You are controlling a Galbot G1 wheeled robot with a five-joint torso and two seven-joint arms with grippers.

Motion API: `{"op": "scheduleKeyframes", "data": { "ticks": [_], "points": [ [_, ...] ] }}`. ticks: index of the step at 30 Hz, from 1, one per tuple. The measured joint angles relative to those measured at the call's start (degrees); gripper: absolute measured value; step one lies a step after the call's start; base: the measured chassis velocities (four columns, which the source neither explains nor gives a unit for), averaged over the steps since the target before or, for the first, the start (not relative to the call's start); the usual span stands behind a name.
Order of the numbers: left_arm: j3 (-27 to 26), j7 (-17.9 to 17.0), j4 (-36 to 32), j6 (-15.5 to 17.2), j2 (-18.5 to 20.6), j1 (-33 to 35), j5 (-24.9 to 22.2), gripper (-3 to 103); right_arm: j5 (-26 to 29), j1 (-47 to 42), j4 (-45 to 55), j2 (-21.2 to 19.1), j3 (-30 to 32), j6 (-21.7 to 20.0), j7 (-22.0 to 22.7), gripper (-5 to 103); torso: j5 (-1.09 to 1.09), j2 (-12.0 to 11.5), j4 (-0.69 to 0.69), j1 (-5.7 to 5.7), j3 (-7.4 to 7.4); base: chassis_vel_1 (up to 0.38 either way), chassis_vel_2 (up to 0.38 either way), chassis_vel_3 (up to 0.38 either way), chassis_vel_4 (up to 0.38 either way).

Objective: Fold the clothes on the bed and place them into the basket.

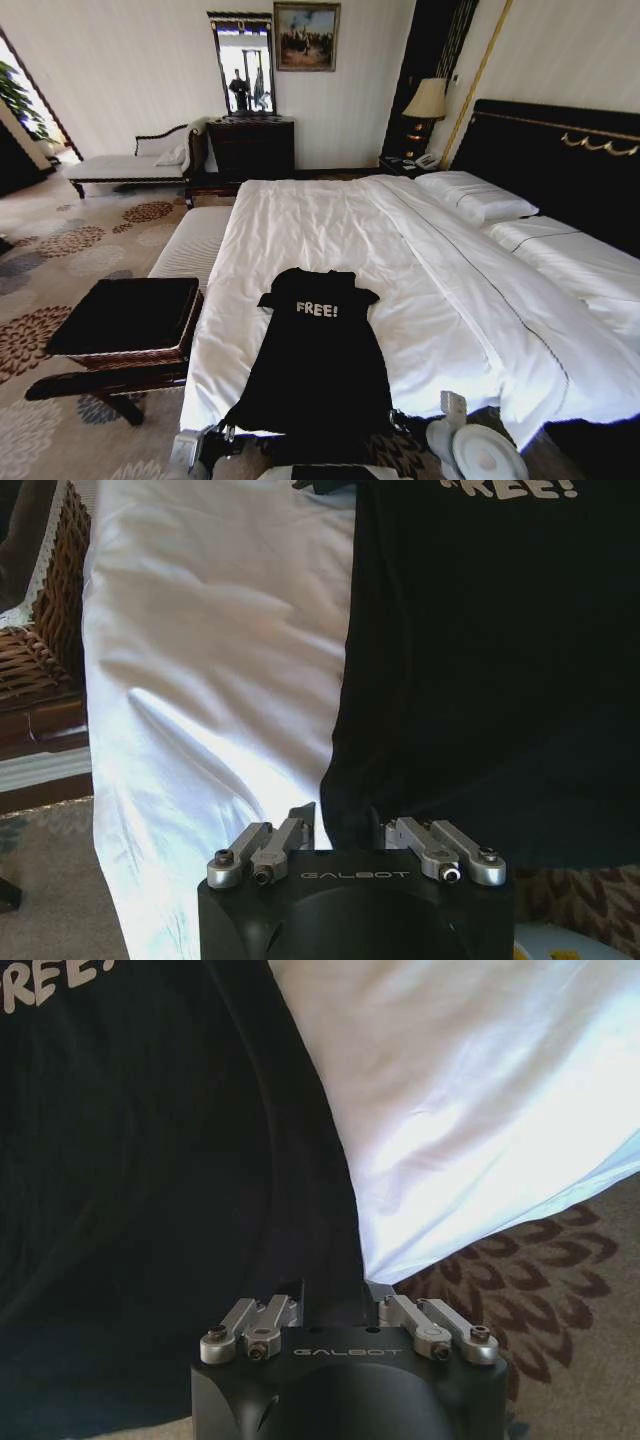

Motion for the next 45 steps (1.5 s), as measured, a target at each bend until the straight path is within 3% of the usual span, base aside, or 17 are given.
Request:
{"op": "scheduleKeyframes", "data": {
  "ticks": [2, 3, 5, 7, 8, 10, 11, 12, 16, 19, 23, 24, 26, 30, 36, 40, 45],
  "points": [
    [-0.5, 0.2, -0.3, -0.4, -0.1, 0.4, 0.7, 42, -0.1, -0.3, 0.3, -0.3, 1.0, 0.0, 0.2, 39, 0.0, 0.0, 0.0, 0.0, 0.0, 0.0, 0.0, 0.0, 0.0],
    [-0.6, 0.2, -0.5, -0.7, -0.2, 0.4, 0.9, 42, -0.7, -0.4, 0.5, -0.4, 1.6, 0.0, 0.0, 43, 0.0, 0.0, 0.0, 0.0, 0.0, 0.0, 0.0, 0.0, 0.0],
    [-0.9, 0.5, -0.9, -3.2, -0.4, 0.2, 2.2, 57, -5.5, -0.8, 0.7, -0.6, 3.4, 1.2, -4.5, 55, 0.0, 0.0, -0.01, 0.0, 0.0, 0.0, 0.0, 0.0, 0.0],
    [-0.9, 0.5, -0.9, -3.5, -0.4, 0.1, 2.3, 57, -6.0, -0.8, 0.8, -0.6, 3.6, 1.5, -4.9, 55, 0.0, 0.0, -0.01, 0.0, 0.0, 0.0, 0.0, 0.0, 0.0],
    [-0.9, 0.7, -0.9, -5.3, -0.6, -0.5, 3.0, 57, -8.2, -0.7, 0.8, -0.6, 4.0, 3.5, -7.2, 60, 0.0, 0.0, -0.01, 0.0, 0.0, 0.0, 0.0, 0.0, 0.0],
    [-1.3, 1.1, -0.3, -9.4, -1.3, -3.1, 4.6, 74, -13.6, 1.1, 0.1, -0.3, 4.7, 8.8, -12.3, 71, 0.0, 0.0, -0.01, 0.0, 0.0, 0.0, 0.0, 0.0, 0.0],
    [-1.3, 1.1, -0.3, -9.4, -1.3, -3.1, 4.6, 74, -13.6, 1.1, 0.1, -0.3, 4.7, 8.8, -12.3, 71, 0.0, 0.0, -0.01, 0.0, 0.0, 0.0, 0.0, 0.0, 0.0],
    [-1.6, 1.3, 0.2, -11.0, -1.6, -4.6, 4.9, 74, -15.6, 2.2, -0.5, -0.2, 4.9, 11.5, -14.5, 77, -0.01, 0.0, -0.01, 0.0, 0.0, 0.0, 0.0, 0.0, 0.0],
    [-2.5, 2.2, 2.8, -13.9, -2.7, -9.9, 4.1, 95, -18.9, 6.2, -3.8, 0.4, 5.2, 19.5, -20.2, 92, 0.0, 0.0, 0.0, 0.0, 0.01, 0.0, 0.0, 0.0, 0.0],
    [-2.6, 2.6, 4.4, -14.7, -3.4, -13.0, 3.9, 98, -22.0, 8.8, -6.2, 0.6, 4.5, 22.2, -22.8, 99, -0.01, 0.0, -0.02, 0.0, 0.0, 0.0, 0.0, 0.0, 0.0],
    [-2.3, 3.1, 5.6, -14.9, -4.0, -15.6, 3.4, 100, -23.0, 10.9, -8.3, 1.0, 3.1, 23.2, -23.9, 100, -0.02, 0.0, 0.0, 0.0, 0.01, 0.0, 0.0, 0.0, 0.0],
    [-2.3, 5.7, 7.8, -16.0, -4.7, -20.1, 4.6, 100, -24.2, 13.3, -12.8, 4.0, 0.7, 24.2, -25.3, 100, 0.0, 0.0, 0.0, 0.0, 0.0, 0.0, 0.0, 0.0, 0.0],
    [-2.2, 6.4, 8.5, -16.6, -4.8, -21.9, 4.2, 100, -25.5, 14.3, -14.6, 5.8, 0.1, 24.7, -25.9, 100, 0.0, 0.0, -0.04, 0.0, 0.0, -0.055, 0.039, 0.025, -0.066],
    [-1.8, 8.1, 10.0, -18.2, -4.6, -22.8, 3.8, 100, -26.8, 16.5, -17.0, 6.4, -0.4, 25.9, -27.8, 100, -0.01, 0.0, -0.01, 0.01, 0.01, -0.043, 0.026, 0.029, -0.037],
    [-1.7, 8.7, 13.2, -19.2, -5.5, -24.6, 3.3, 100, -22.3, 23.0, -23.2, 8.2, -0.8, 27.4, -30.2, 100, 0.01, 0.0, -0.02, 0.01, 0.01, 0.0, 0.0, 0.0, 0.0],
    [-0.6, 9.1, 13.3, -19.7, -8.0, -22.7, 4.4, 100, -12.2, 32.4, -31.3, 7.8, -1.4, 25.4, -31.1, 100, -0.01, 0.0, 0.0, -0.01, 0.0, 0.0, 0.0, 0.0, 0.0],
    [-0.3, 9.5, 13.3, -20.1, -10.3, -20.3, 5.2, 100, -6.5, 42.9, -42.8, 6.3, -4.1, 23.0, -32.1, 100, 0.0, 0.0, 0.02, 0.0, 0.01, 0.0, 0.0, 0.0, 0.0]
  ]
}}
